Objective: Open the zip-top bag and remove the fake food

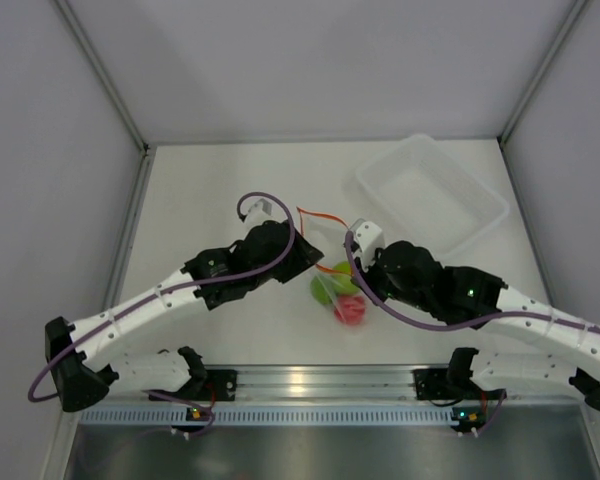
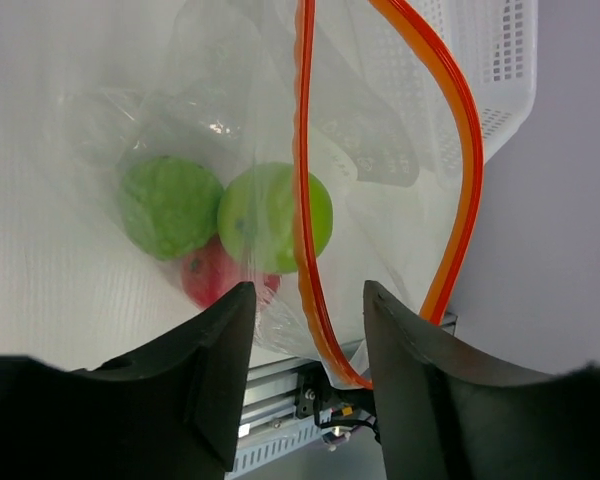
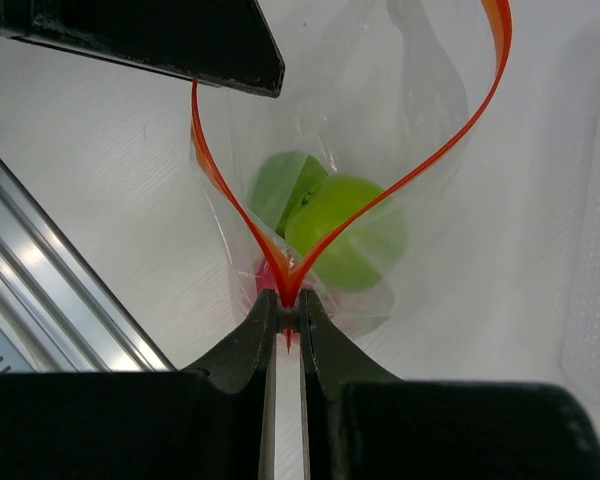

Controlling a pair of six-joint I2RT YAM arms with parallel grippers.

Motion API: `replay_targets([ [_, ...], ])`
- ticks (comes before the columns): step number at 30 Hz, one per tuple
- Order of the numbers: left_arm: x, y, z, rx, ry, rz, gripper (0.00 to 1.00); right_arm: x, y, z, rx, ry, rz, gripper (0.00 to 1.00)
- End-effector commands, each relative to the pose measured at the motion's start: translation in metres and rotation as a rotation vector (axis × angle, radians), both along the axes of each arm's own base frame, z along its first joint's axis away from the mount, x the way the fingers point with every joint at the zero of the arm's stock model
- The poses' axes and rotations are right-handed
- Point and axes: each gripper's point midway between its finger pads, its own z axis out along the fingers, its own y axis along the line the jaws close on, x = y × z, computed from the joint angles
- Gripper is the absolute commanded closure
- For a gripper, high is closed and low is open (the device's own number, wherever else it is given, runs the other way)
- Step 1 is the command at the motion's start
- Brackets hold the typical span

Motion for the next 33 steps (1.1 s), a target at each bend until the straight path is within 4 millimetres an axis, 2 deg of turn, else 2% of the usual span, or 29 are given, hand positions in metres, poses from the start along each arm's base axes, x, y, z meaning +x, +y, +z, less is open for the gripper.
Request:
replay_targets([
  [1,0.012,0.005,0.005,0.009,-0.049,0.051,0.49,-0.005,0.011,0.020,0.087,-0.030,0.021,1.00],
  [2,0.013,0.005,0.000,0.025,-0.044,0.053,0.58,-0.005,0.010,0.019,0.086,-0.028,0.020,1.00],
  [5,0.015,0.003,0.000,0.031,-0.046,0.048,0.62,-0.007,0.011,0.016,0.082,-0.025,0.026,1.00],
  [7,0.016,0.005,0.000,0.037,-0.052,0.053,0.69,-0.008,0.011,0.015,0.078,-0.020,0.029,1.00],
  [13,0.019,0.019,0.000,0.054,-0.087,0.101,0.83,-0.010,0.013,0.013,0.074,-0.018,0.038,1.00],
  [14,0.019,0.022,0.000,0.059,-0.092,0.104,0.89,-0.010,0.013,0.013,0.076,-0.017,0.037,1.00],
  [16,0.021,0.026,0.002,0.068,-0.109,0.112,0.93,-0.011,0.012,0.015,0.081,-0.018,0.040,1.00],
  [17,0.021,0.027,0.002,0.075,-0.113,0.110,1.00,-0.011,0.012,0.017,0.088,-0.021,0.040,1.00],
  [20,0.024,0.028,0.005,0.123,-0.154,0.081,1.00,-0.014,0.012,0.020,0.109,-0.022,0.053,1.00],
  [21,0.028,0.025,0.016,0.157,-0.214,0.027,1.00,-0.016,0.013,0.023,0.121,-0.023,0.065,1.00],
  [22,0.028,0.021,0.020,0.179,-0.232,-0.008,1.00,-0.016,0.015,0.025,0.140,-0.024,0.070,1.00],
  [23,0.029,0.016,0.017,0.215,-0.239,-0.053,1.00,-0.018,0.015,0.030,0.167,-0.031,0.075,0.98],
  [24,0.034,0.012,0.032,0.245,-0.289,-0.103,1.00,-0.018,0.015,0.034,0.183,-0.036,0.074,0.86],
  [26,0.032,-0.001,0.034,0.254,-0.300,-0.186,1.00,-0.018,0.013,0.042,0.216,-0.042,0.063,0.83],
  [27,0.033,-0.004,0.035,0.286,-0.323,-0.244,1.00,-0.018,0.013,0.045,0.224,-0.040,0.057,0.74],
  [28,0.028,-0.014,0.045,0.255,-0.336,-0.318,1.00,-0.015,0.009,0.050,0.231,-0.043,0.024,0.72],
  [29,0.029,-0.020,0.041,0.268,-0.330,-0.369,1.00,-0.013,0.007,0.052,0.238,-0.044,0.008,0.71],
  [31,0.040,-0.014,0.047,0.299,-0.350,-0.393,1.00,-0.008,0.000,0.061,0.260,-0.046,-0.047,0.58],
  [32,0.035,-0.018,0.049,0.283,-0.350,-0.458,1.00,-0.007,-0.004,0.062,0.263,-0.044,-0.068,0.58],
  [33,0.047,-0.011,0.043,0.322,-0.341,-0.463,1.00,-0.006,-0.007,0.065,0.270,-0.043,-0.083,0.55],
])
